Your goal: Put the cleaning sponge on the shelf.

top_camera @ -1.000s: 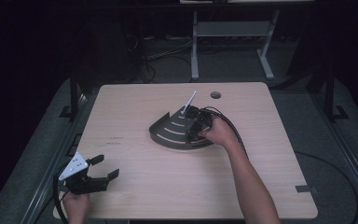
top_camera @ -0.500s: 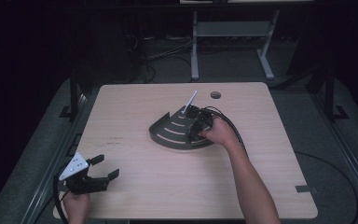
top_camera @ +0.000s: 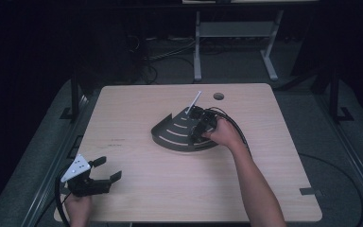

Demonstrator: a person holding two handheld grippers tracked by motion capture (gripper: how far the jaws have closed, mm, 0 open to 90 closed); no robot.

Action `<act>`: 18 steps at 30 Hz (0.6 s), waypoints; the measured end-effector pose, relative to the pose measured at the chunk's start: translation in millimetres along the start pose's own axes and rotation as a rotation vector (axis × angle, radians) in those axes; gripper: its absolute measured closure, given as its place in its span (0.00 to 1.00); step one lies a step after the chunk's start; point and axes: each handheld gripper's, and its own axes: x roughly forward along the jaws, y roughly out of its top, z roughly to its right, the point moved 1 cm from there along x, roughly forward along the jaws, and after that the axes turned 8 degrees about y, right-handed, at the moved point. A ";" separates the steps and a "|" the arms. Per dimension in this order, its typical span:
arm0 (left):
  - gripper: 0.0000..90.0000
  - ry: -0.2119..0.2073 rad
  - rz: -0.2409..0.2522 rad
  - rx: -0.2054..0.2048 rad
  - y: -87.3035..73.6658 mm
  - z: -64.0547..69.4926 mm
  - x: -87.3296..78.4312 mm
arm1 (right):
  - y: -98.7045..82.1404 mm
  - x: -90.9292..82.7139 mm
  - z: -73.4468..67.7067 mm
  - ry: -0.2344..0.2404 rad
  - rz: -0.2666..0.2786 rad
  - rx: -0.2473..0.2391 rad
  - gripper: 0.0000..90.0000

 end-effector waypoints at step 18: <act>0.15 -0.003 0.005 -0.003 -0.1 0.4 0.1 | -3.3 -18.6 -8.1 -0.010 0.034 -0.004 0.22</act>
